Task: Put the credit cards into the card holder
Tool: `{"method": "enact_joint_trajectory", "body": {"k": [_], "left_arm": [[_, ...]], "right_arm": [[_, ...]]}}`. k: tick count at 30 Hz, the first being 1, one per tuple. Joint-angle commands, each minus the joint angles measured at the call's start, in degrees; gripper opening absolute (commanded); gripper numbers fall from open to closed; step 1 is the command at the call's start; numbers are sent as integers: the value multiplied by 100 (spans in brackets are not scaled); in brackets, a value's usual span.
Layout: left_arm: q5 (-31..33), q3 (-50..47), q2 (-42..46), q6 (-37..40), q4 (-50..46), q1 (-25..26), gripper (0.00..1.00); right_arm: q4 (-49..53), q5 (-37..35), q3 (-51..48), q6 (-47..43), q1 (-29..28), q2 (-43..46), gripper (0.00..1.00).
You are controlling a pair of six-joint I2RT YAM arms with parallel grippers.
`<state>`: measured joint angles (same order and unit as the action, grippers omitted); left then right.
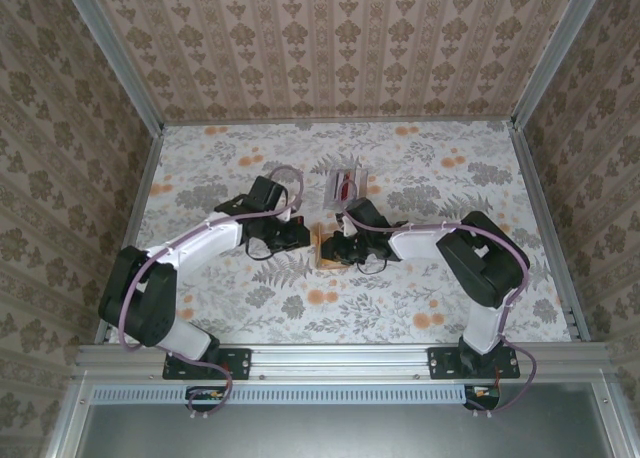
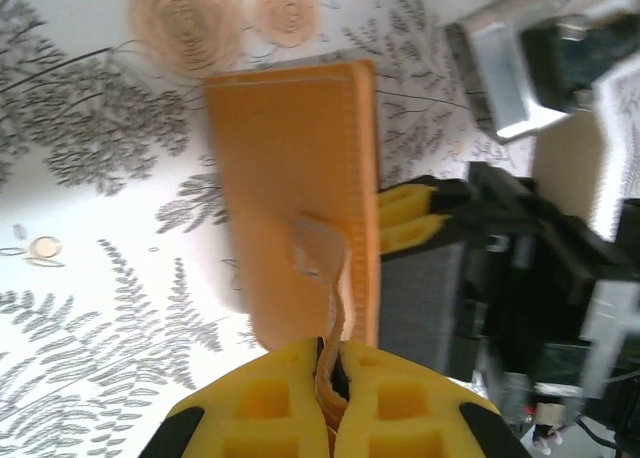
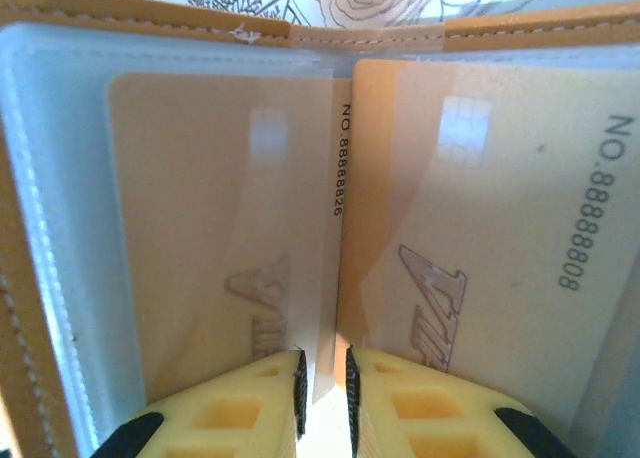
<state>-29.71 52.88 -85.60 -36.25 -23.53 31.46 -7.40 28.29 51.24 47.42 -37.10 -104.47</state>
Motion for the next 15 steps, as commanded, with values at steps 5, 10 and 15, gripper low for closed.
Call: {"method": "enact_joint_trajectory", "body": {"k": [5, 10, 15], "left_arm": [[33, -235, -26, 144, 46, -96, 0], [88, -282, -18, 188, 5, -157, 0], [63, -289, -65, 206, 39, -182, 0]], "right_arm": [[613, -121, 235, -290, 28, 219, 24], [836, -202, 263, -350, 28, 473, 26], [1108, -289, 316, -470, 39, 665, 26]]}}
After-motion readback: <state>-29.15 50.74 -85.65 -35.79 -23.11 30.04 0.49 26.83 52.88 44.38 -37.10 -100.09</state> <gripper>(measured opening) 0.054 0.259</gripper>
